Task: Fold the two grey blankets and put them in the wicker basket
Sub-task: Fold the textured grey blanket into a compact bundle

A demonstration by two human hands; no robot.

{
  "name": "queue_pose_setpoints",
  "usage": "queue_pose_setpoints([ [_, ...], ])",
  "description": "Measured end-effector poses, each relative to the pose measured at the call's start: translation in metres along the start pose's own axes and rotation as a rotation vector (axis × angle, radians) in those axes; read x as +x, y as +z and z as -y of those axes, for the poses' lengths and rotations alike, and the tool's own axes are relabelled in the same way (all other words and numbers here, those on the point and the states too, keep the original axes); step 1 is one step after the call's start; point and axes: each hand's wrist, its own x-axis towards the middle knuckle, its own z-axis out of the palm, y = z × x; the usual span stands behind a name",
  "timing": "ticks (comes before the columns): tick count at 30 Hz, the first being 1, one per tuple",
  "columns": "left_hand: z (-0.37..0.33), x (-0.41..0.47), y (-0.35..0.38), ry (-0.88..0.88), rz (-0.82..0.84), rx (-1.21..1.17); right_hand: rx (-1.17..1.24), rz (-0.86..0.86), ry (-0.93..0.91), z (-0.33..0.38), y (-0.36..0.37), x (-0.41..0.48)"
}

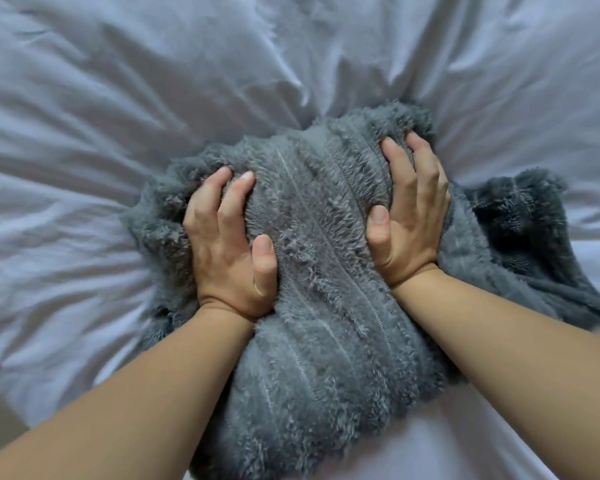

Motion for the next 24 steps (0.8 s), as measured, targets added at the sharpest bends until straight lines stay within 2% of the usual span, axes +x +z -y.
queue_pose_setpoints([
  [10,-0.003,0.000,0.000,-0.036,0.011,-0.083,-0.038,-0.040,0.002,-0.002,0.001,0.003],
  [13,-0.010,0.000,-0.008,-0.033,0.008,-0.157,-0.106,0.008,0.024,-0.003,-0.010,-0.001],
  [16,-0.005,0.004,-0.017,-0.030,-0.027,-0.136,-0.266,0.144,0.075,0.006,-0.019,0.012],
  [18,-0.009,0.004,-0.036,-0.065,0.027,-0.138,-0.322,0.233,0.115,0.022,-0.039,0.011],
  [21,-0.024,0.009,-0.071,-0.168,0.208,-0.129,-0.421,0.285,0.133,0.055,-0.084,0.005],
  [23,-0.027,0.011,-0.095,-0.197,0.287,-0.106,-0.468,0.263,0.214,0.087,-0.108,-0.002],
  [24,-0.029,0.013,-0.109,-0.200,0.329,-0.103,-0.461,0.197,0.303,0.104,-0.119,-0.007],
])
